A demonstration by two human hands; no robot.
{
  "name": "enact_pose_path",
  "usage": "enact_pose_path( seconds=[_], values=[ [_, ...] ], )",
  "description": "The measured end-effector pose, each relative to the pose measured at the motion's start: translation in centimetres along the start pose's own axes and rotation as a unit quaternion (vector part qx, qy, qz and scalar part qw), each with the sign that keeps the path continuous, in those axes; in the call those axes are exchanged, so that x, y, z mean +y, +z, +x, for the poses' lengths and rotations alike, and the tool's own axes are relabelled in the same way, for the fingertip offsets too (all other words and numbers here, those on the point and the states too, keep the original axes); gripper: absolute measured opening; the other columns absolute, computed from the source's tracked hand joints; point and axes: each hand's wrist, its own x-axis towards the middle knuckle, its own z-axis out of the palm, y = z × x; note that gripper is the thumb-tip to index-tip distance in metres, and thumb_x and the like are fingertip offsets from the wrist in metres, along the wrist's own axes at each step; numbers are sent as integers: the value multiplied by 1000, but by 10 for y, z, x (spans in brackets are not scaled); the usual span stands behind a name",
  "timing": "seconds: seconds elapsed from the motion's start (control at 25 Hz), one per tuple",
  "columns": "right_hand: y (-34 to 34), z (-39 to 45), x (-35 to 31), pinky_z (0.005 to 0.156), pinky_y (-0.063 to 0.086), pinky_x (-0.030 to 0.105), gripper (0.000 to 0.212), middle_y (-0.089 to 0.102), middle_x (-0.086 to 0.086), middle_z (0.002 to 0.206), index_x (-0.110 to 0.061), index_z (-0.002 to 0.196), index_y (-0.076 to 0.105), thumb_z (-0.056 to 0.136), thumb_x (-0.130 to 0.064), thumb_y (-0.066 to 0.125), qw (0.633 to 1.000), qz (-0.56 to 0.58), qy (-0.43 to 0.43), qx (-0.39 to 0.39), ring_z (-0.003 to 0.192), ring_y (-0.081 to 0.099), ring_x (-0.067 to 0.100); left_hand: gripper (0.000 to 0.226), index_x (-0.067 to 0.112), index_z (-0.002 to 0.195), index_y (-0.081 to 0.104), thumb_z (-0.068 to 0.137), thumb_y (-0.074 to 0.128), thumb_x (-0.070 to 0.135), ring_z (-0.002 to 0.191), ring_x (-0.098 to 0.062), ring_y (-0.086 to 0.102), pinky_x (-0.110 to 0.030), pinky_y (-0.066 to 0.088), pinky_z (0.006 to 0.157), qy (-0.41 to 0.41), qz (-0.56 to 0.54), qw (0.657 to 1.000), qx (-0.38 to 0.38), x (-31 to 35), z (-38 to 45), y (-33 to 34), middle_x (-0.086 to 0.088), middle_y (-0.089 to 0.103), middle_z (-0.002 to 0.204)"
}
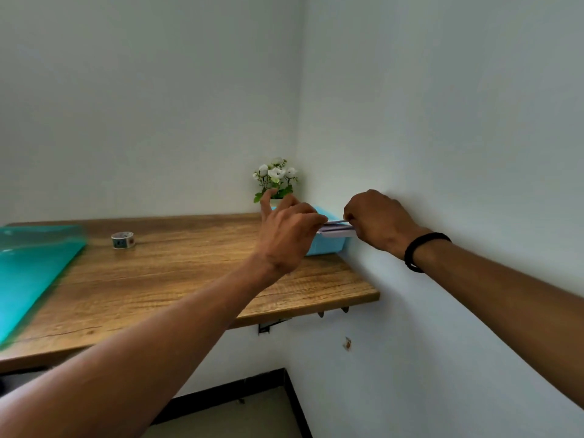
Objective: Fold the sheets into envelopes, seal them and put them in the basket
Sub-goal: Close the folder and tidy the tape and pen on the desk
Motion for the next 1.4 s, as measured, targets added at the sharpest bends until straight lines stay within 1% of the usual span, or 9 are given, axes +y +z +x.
enact_pose_path(
  seconds=[0.2, 0.36, 0.48, 0.72, 1.0, 1.08, 1.2, 1.28, 1.4],
  values=[
    [-12, -9, 0, 89, 57, 41, 39, 68, 2, 124, -24, 124, 69, 86, -22, 75, 997, 49, -23, -57, 111, 62, 24, 43, 31, 118, 78, 98, 54, 62, 117, -16, 58, -54, 31, 111, -45, -40, 997, -38, 3, -9, 2, 8, 78, 116],
    [-12, -9, -9, 76, 49, 35, 19, 70, 4, 112, -21, 112, 72, 99, -31, 63, 999, -22, -45, -7, 104, 64, 25, 23, 32, 110, 80, 97, 66, 45, 114, -18, 59, -52, 33, 108, -69, -64, 996, -8, 7, -4, 5, 9, 79, 111],
    [-10, -9, -12, 74, 51, 36, 16, 69, 2, 105, -21, 105, 71, 99, -33, 62, 998, -40, -57, -2, 98, 64, 24, 18, 32, 109, 80, 96, 68, 38, 117, -19, 58, -51, 34, 107, -51, -83, 994, -48, 11, 6, 2, 8, 78, 115],
    [-28, -3, -33, 69, 55, 29, 32, 73, -2, 100, -22, 108, 75, 89, -47, 69, 982, 33, -186, -3, 89, 63, 15, 30, 18, 108, 80, 95, 68, 43, 99, -22, 63, -40, 54, 78, 11, -115, 989, -92, -25, 8, -35, -2, 80, 103],
    [-35, 35, -125, 72, 54, 32, 20, 73, -2, 95, -21, 103, 77, 89, -36, 75, 966, 114, -227, 52, 85, 62, 14, 23, 23, 103, 81, 97, 64, 38, 94, -20, 62, -36, 52, 73, -1, -48, 993, -107, -107, -14, -93, 3, 79, 93],
    [-27, 50, -157, 72, 55, 37, 14, 70, 1, 89, -18, 94, 74, 90, -31, 74, 969, 108, -218, 34, 84, 65, 19, 25, 24, 104, 80, 96, 64, 41, 97, -21, 65, -40, 55, 81, -53, -10, 992, -114, -138, -31, -101, 3, 80, 96],
    [-8, 67, -185, 66, 45, 35, 12, 55, 3, 82, -14, 85, 56, 91, -9, 66, 989, 95, -114, 1, 80, 60, 26, 33, 19, 116, 76, 90, 72, 39, 104, -29, 69, -49, 58, 94, -254, 24, 959, -121, -202, -66, -107, -7, 78, 108],
    [5, 69, -195, 71, 44, 34, 17, 63, 12, 103, -11, 106, 58, 95, -1, 51, 996, 46, -49, -61, 95, 64, 31, 42, 14, 127, 67, 89, 71, 33, 108, -35, 66, -51, 56, 98, -356, 33, 919, -164, -242, -91, -112, -13, 71, 113],
    [27, 73, -193, 90, 53, 38, 35, 61, 17, 136, -9, 135, 56, 101, -7, 44, 986, -35, -18, -163, 121, 63, 33, 40, 8, 134, 62, 96, 68, 22, 119, -34, 64, -44, 54, 99, -385, 19, 900, -206, -277, -113, -116, -17, 68, 128]
  ],
)
